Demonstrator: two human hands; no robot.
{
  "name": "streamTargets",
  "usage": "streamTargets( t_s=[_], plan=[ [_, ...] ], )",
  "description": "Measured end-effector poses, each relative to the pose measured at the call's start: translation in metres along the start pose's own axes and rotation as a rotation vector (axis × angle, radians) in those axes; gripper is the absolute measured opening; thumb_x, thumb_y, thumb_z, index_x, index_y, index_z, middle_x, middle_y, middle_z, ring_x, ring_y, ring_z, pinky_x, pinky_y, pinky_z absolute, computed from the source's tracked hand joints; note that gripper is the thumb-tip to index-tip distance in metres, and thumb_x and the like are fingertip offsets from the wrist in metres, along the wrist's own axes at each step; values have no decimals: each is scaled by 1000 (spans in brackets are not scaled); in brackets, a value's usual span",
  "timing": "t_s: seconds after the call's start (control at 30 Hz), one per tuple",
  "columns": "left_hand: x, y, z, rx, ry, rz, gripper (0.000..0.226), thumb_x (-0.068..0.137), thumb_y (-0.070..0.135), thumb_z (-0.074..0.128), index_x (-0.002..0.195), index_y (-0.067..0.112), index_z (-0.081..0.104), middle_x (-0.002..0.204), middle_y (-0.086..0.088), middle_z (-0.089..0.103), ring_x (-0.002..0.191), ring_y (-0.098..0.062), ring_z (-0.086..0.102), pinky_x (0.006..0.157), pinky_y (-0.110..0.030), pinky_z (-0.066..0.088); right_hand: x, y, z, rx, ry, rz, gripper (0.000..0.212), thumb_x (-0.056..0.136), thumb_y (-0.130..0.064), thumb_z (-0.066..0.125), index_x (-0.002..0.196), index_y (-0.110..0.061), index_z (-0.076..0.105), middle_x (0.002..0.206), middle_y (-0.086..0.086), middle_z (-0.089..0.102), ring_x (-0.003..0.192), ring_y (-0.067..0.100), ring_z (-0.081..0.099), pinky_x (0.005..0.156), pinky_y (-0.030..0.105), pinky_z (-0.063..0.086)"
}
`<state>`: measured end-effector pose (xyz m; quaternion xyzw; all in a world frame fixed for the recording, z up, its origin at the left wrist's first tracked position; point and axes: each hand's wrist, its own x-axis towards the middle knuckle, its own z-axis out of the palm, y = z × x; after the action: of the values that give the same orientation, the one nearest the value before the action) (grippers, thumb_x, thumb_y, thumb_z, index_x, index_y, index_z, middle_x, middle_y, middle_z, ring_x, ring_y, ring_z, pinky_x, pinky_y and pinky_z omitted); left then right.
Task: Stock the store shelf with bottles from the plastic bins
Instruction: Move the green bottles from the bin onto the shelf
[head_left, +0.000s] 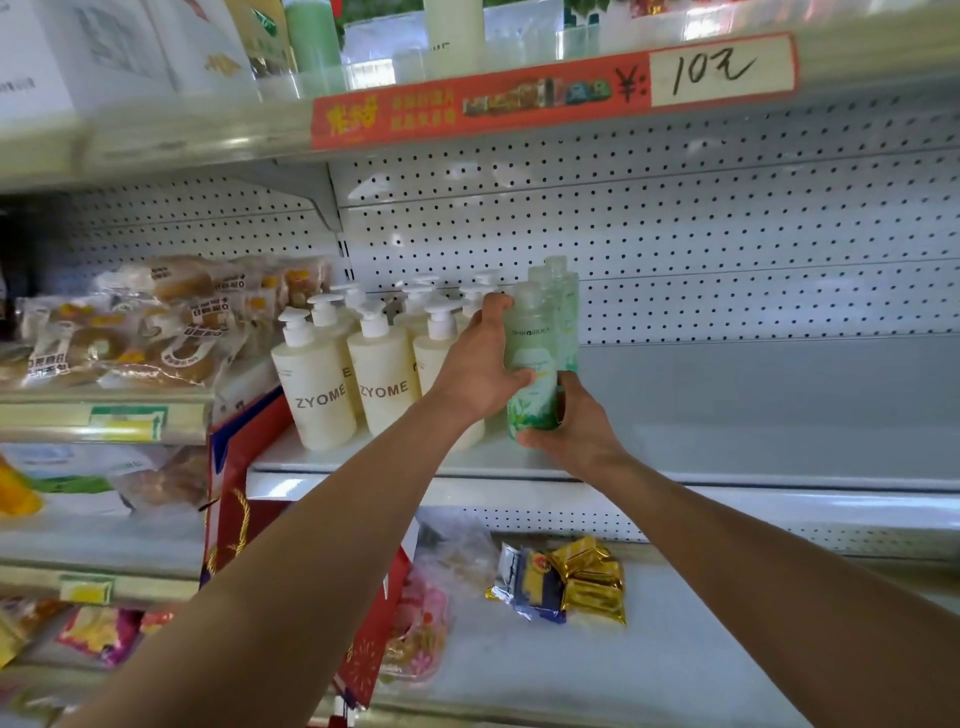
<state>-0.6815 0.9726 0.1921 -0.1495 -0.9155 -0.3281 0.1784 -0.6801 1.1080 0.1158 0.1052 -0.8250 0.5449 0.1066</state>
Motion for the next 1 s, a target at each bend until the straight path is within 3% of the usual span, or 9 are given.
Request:
streamTargets(
  t_s=[0.27,0.5,0.63,0.7,0.83,1.0],
  plan=[
    [5,1,3,24,-1,-25,79,79,12,75,140,19,25,132,-10,49,110,-27,58,94,-43,50,5,0,0,-46,-4,11,61,71,-9,79,123,-13,47,115,5,64,106,23,61,93,43,51],
    [1,5,6,23,-4,-39,82,82,10,71,146,17,20,139,-12,44,117,-29,55,99,-45,47,10,-7,-2,-169,-50,77,58,73,-15,77,120,-13,43,117,6,60,107,24,60,94,43,50],
    [-10,8,6,78,22,-41,88,85,13,70,151,17,12,145,-13,42,124,-28,51,102,-43,44,2,-5,-12,-306,-66,55,62,79,-23,73,129,-9,40,125,10,54,112,27,56,95,45,49],
    [-22,7,6,97,64,-35,81,86,18,69,149,18,19,144,-10,43,124,-27,51,100,-42,45,-8,-2,-20,-409,-55,9,61,83,-25,69,134,-12,38,129,9,50,116,26,54,94,44,49],
    [-55,-1,7,171,108,-44,45,91,31,62,133,23,47,133,2,48,109,-22,61,87,-44,53,-33,4,-44,-611,-14,-146,40,91,-28,60,129,-21,48,128,-2,54,109,18,58,83,35,51],
    [-96,-1,23,262,74,-53,36,92,35,58,126,27,51,126,6,53,109,-16,60,83,-42,53,-68,12,-67,-696,19,-244,34,93,-26,57,126,-21,52,127,-6,57,105,17,61,78,32,49]
  ],
)
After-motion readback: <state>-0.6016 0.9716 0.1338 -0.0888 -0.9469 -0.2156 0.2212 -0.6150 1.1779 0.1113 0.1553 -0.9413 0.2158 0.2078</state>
